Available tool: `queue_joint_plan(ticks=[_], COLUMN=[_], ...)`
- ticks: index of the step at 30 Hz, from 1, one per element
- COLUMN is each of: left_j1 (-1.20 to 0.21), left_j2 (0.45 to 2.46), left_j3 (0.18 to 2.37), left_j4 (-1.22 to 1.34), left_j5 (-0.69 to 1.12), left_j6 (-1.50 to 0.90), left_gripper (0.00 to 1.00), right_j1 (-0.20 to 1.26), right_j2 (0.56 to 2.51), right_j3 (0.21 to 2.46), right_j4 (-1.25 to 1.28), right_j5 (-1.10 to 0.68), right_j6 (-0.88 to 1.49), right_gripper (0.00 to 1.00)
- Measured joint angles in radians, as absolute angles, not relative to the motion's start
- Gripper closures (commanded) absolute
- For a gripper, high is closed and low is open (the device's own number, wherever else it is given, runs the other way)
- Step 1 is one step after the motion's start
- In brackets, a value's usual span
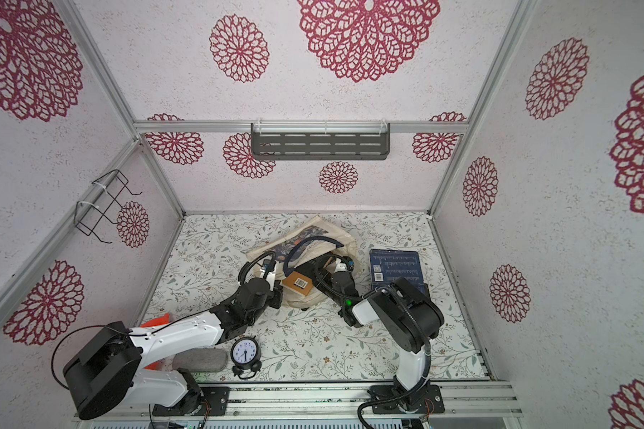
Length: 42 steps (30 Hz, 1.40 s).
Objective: Take out the books from the canvas bag
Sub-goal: Pick up the book from the canvas bag.
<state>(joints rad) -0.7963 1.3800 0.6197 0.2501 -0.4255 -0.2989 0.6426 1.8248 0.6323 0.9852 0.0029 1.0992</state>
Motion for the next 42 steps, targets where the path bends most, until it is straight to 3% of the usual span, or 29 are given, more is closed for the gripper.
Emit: queue_joint_plan(ticks=[9, 20, 29, 42], left_j1=[-0.796, -0.797, -0.800, -0.801], left_j2=[1.380, 1.380, 1.380, 1.380], left_j3=[0.620, 0.620, 0.620, 0.620], left_j4=[0.250, 0.250, 0.250, 0.249], left_j5=[-0.429, -0.430, -0.431, -0.431], left_j6=[-0.298, -0.295, -0.295, -0.295], left_gripper=[1.00, 1.00, 1.00, 1.00], right_j1=[0.664, 0.696, 0.707, 0.708], right_j2=[1.874, 1.903, 1.766, 1.458], right_j3=[0.706, 0.701, 0.595, 0.442], right_j4=[1.044, 1.080, 1.036, 0.887], right_j5=[-0.005, -0.001, 0.004, 0.059], right_j6=[1.102, 1.124, 1.108, 1.057], right_gripper=[0.59, 0.86, 1.00, 1.00])
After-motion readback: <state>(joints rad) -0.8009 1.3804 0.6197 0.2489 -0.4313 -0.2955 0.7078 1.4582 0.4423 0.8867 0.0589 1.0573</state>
